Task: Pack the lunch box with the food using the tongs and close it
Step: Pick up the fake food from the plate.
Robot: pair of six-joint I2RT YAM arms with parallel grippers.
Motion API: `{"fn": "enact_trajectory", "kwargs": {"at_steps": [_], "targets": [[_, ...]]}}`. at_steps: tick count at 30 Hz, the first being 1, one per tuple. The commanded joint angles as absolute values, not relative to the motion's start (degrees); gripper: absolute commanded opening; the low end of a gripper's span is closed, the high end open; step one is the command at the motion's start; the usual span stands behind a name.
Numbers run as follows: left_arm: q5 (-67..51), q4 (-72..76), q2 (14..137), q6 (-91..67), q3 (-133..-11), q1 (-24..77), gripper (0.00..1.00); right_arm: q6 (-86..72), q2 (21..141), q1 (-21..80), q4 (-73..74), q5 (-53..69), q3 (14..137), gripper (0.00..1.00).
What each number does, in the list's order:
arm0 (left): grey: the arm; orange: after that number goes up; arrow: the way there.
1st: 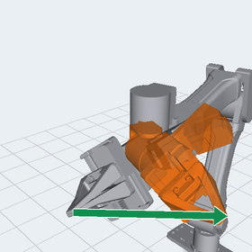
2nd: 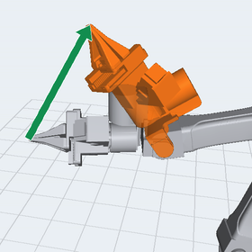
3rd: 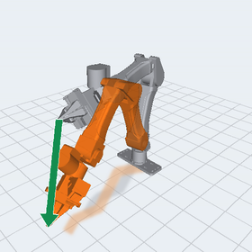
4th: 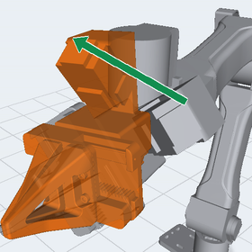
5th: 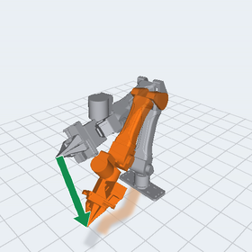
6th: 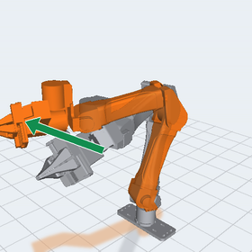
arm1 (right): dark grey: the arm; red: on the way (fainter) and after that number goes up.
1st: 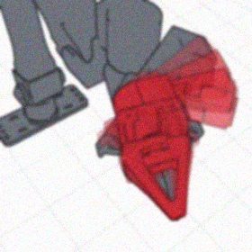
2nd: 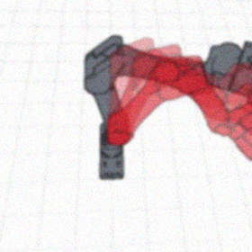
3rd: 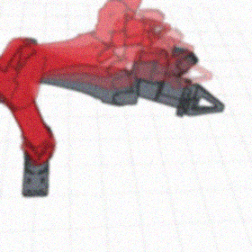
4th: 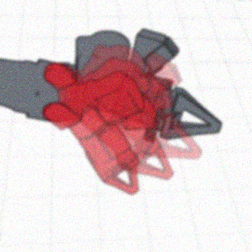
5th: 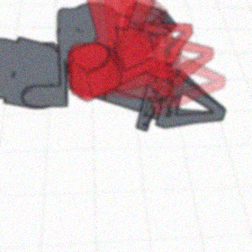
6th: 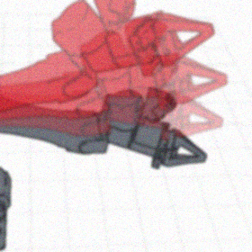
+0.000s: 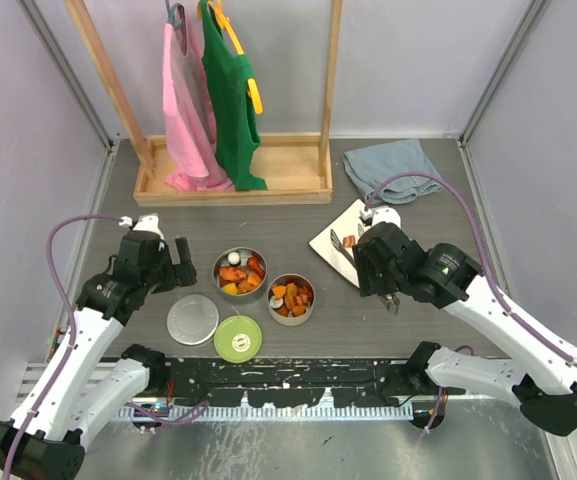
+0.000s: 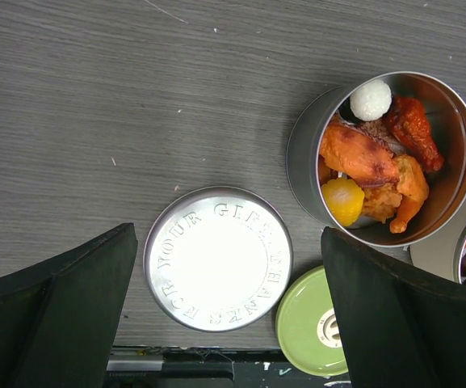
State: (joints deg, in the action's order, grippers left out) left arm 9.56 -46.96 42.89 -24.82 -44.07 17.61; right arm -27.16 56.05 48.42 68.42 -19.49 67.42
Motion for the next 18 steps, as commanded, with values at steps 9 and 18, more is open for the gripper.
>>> {"fn": "enact_trajectory", "kwargs": {"at_steps": [9, 18], "targets": [[9.0, -45.2, 43.2, -24.7, -44.8, 17.4, 0.98, -22.6, 55.6, 33.1, 59.6, -9.9, 59.2, 0.57], [8.9, -45.3, 43.6, -24.6, -44.8, 17.4, 0.98, -20.6, 59.2, 29.2, 54.4, -7.1, 56.8, 0.57]]}}
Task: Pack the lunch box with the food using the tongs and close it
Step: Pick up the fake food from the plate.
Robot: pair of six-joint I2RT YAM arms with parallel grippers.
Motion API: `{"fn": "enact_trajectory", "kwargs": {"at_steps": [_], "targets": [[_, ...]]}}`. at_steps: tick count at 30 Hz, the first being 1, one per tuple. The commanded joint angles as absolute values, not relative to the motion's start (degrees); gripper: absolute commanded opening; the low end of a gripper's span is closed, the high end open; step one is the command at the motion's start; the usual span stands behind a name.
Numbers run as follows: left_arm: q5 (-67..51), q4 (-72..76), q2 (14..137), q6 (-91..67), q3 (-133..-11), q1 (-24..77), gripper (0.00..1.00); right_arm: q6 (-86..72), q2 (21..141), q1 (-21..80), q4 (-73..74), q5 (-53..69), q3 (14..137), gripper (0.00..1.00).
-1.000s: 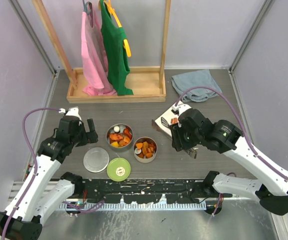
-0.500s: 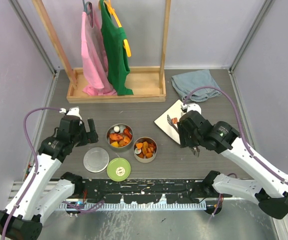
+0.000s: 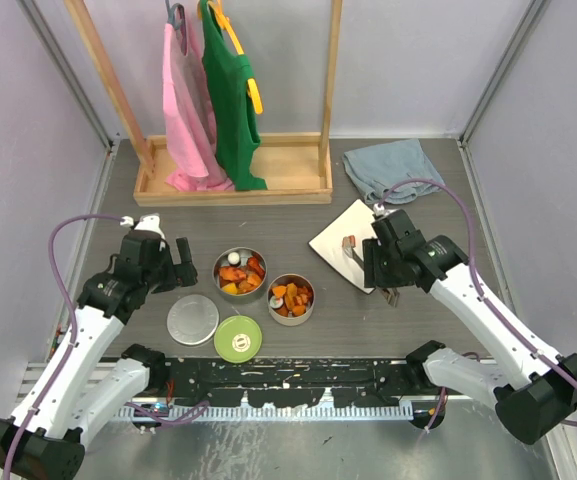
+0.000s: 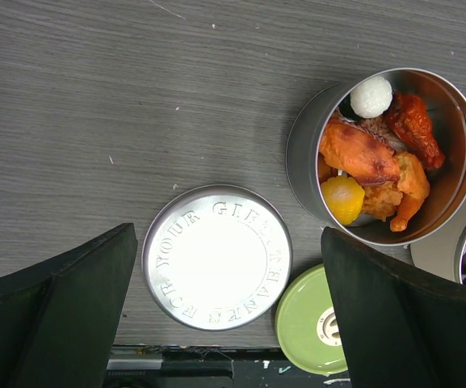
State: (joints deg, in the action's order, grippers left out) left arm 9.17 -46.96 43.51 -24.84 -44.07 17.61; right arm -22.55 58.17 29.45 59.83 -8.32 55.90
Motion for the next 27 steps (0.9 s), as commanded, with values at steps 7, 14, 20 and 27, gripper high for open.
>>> {"fn": "enact_trajectory", "kwargs": {"at_steps": [7, 14, 20, 27], "targets": [[9.0, -45.4, 43.9, -24.6, -44.9, 17.5, 0.98, -20.1, 65.0, 29.2, 53.1, -8.7, 58.2, 0.55], [9.2, -45.4, 44.1, -24.7, -44.8, 17.4, 0.98, -19.2, 70.5, 29.2, 52.7, -10.3, 61.6, 0.50], [9.5, -45.6, 44.1, -24.7, -44.9, 17.4, 0.98, -18.2, 74.5, 29.2, 53.2, -11.6, 62.5, 0.48], [9.8, -45.7, 43.8, -24.8, -44.9, 17.4, 0.98, -17.8, 75.5, 29.2, 51.7, -10.8, 62.7, 0.48]]}}
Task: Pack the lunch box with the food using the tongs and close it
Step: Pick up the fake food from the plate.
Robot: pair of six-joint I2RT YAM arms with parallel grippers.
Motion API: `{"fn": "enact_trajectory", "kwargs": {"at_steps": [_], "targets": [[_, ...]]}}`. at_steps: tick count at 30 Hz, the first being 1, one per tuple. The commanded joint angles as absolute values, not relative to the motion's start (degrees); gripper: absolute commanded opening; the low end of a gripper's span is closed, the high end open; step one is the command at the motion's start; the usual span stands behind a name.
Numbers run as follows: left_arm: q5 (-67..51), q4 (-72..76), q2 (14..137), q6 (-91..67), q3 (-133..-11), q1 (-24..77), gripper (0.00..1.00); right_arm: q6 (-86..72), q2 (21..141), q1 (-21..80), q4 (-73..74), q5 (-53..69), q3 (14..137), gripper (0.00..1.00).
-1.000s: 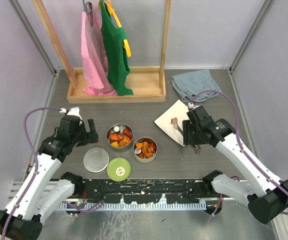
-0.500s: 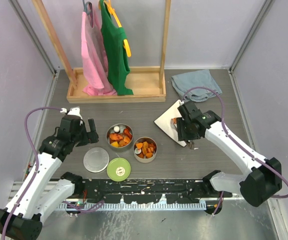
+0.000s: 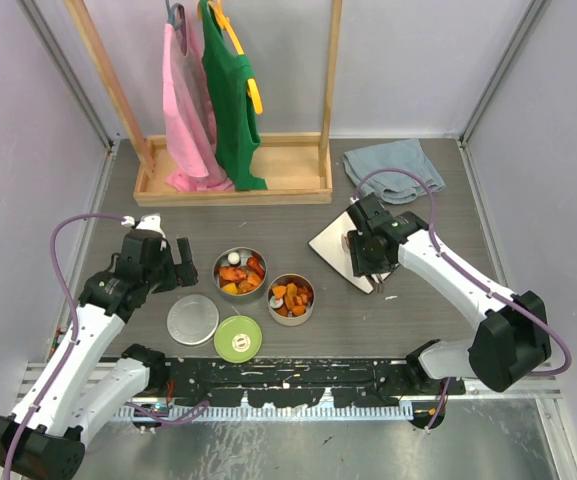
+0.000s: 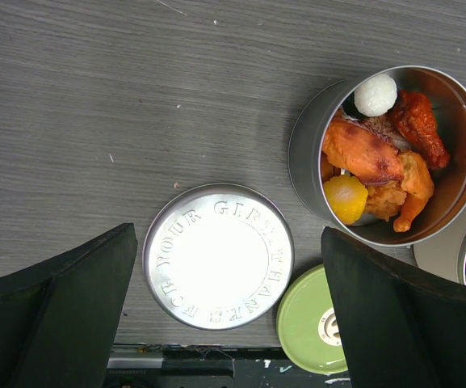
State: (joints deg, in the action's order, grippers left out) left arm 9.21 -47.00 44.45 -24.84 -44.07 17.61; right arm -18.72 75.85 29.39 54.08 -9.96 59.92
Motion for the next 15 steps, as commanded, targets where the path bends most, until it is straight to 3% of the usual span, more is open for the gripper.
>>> {"fn": "enact_trajectory", "kwargs": {"at_steps": [1, 15], "targets": [[9.9, -45.6, 43.8, -24.8, -45.0, 17.4, 0.98, -17.8, 75.6, 29.2, 51.5, -10.7, 62.6, 0.48], [9.6, -45.6, 44.1, -24.8, -45.0, 17.5, 0.98, -18.0, 76.7, 29.2, 50.3, -10.7, 62.2, 0.46]]}}
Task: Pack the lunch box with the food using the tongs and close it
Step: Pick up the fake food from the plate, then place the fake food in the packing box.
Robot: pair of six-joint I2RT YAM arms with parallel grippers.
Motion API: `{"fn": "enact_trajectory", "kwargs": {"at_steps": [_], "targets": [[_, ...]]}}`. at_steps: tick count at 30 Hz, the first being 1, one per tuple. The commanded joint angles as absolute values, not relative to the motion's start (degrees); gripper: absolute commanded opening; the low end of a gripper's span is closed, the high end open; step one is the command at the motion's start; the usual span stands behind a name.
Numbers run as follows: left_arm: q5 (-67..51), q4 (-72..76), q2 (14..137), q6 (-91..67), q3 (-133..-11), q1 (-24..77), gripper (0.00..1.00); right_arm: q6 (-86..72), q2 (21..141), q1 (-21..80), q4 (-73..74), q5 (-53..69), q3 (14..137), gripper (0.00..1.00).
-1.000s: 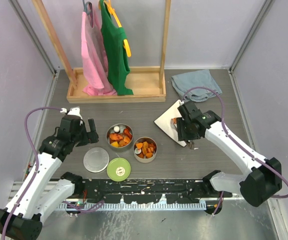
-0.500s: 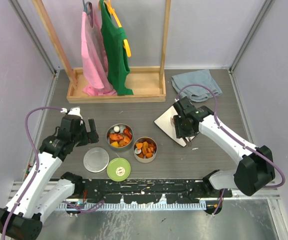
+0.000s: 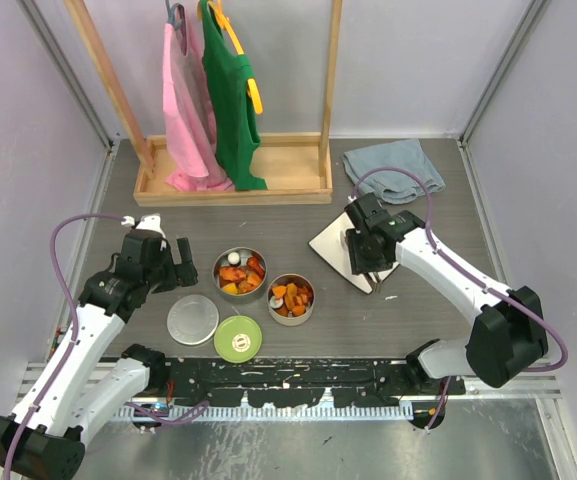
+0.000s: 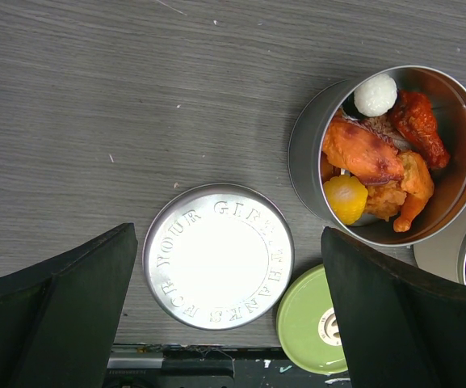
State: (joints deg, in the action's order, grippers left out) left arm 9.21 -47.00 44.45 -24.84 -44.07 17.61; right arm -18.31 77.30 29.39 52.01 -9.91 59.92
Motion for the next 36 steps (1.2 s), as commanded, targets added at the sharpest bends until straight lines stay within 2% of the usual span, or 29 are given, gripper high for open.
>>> {"fn": "enact_trajectory", "kwargs": {"at_steps": [1, 12, 21, 26, 32, 36], "targets": [[9.6, -45.6, 44.2, -24.8, -45.0, 17.5, 0.98, -18.0, 76.6, 29.2, 50.3, -10.8, 62.2, 0.45], [9.3, -45.7, 44.9, -24.8, -45.2, 17.4, 0.98, -18.6, 72.8, 29.2, 51.2, -11.2, 62.4, 0.36], [9.2, -45.8, 45.3, -24.8, -45.2, 17.4, 0.98, -19.7, 67.3, 29.2, 51.2, -7.1, 62.3, 0.34], [9.1, -45.8, 45.4, -24.8, -45.3, 17.4, 0.98, -20.8, 63.9, 29.2, 50.9, -0.7, 62.9, 0.34], [9.0, -45.8, 45.4, -24.8, -45.3, 17.4, 0.98, -21.1, 59.9, 29.5, 47.7, 15.6, 62.7, 0.34], [9.0, -45.8, 45.3, -24.7, -45.2, 17.4, 0.98, -20.3, 59.7, 32.3, 49.1, 19.0, 63.0, 0.34]]}}
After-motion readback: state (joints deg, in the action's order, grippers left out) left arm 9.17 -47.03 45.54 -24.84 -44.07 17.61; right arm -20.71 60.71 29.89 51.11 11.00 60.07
